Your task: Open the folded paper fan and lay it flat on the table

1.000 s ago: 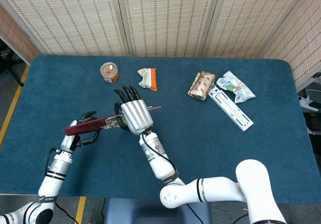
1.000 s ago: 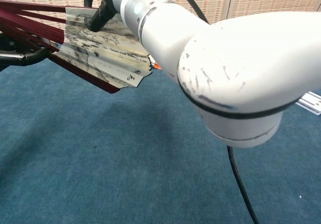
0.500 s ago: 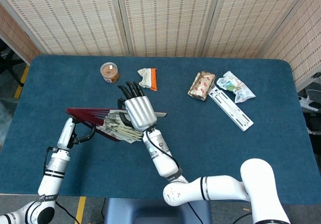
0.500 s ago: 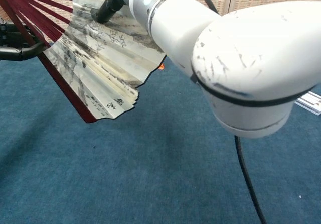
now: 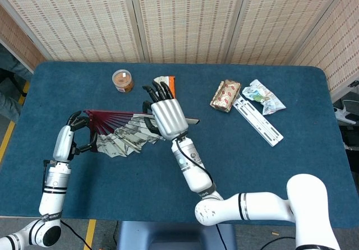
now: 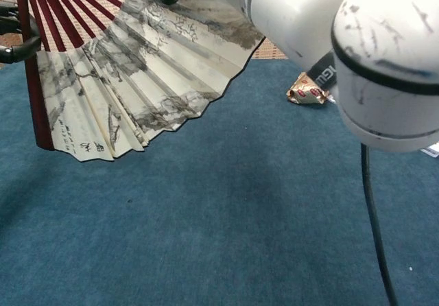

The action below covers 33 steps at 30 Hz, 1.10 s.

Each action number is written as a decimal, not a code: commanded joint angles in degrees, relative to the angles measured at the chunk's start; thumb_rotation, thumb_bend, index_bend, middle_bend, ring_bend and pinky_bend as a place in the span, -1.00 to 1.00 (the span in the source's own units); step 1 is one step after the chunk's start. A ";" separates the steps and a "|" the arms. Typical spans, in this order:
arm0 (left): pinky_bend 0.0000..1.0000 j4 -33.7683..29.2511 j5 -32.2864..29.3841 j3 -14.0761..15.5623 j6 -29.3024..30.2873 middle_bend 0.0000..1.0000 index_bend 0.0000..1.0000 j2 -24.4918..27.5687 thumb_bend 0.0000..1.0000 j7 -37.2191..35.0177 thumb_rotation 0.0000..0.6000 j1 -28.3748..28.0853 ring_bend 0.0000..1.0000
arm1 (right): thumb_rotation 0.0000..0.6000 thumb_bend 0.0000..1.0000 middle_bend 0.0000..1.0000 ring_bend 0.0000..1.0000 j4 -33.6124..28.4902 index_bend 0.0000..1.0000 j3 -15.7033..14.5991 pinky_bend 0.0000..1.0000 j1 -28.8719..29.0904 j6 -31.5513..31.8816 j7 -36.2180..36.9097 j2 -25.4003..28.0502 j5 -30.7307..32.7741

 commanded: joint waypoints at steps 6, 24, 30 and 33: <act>-0.82 3.20 1.01 -1.14 3.19 0.32 0.38 -0.53 0.23 4.24 1.00 -0.18 -0.42 | 1.00 0.36 -0.78 -1.00 -1.13 0.34 -1.16 -1.00 -0.74 -0.03 0.36 1.56 -0.96; -0.84 12.88 1.84 -2.49 6.13 0.17 0.23 -2.32 0.14 7.89 1.00 -1.54 -0.44 | 1.00 0.36 -0.78 -1.00 -0.06 0.31 -4.29 -1.00 -1.48 0.89 1.48 1.35 -5.82; -0.86 12.18 2.77 0.16 3.83 -0.30 -0.42 -1.42 -0.01 6.55 1.00 -1.05 -0.58 | 1.00 0.36 -0.78 -1.00 0.80 0.31 -4.74 -1.00 -1.81 0.60 2.28 0.68 -6.23; -0.85 11.54 3.49 1.79 2.48 -0.55 -0.82 -0.59 -0.06 6.64 1.00 -0.81 -0.71 | 1.00 0.36 -0.78 -1.00 1.22 0.31 -4.98 -1.00 -1.81 0.45 2.38 0.24 -6.57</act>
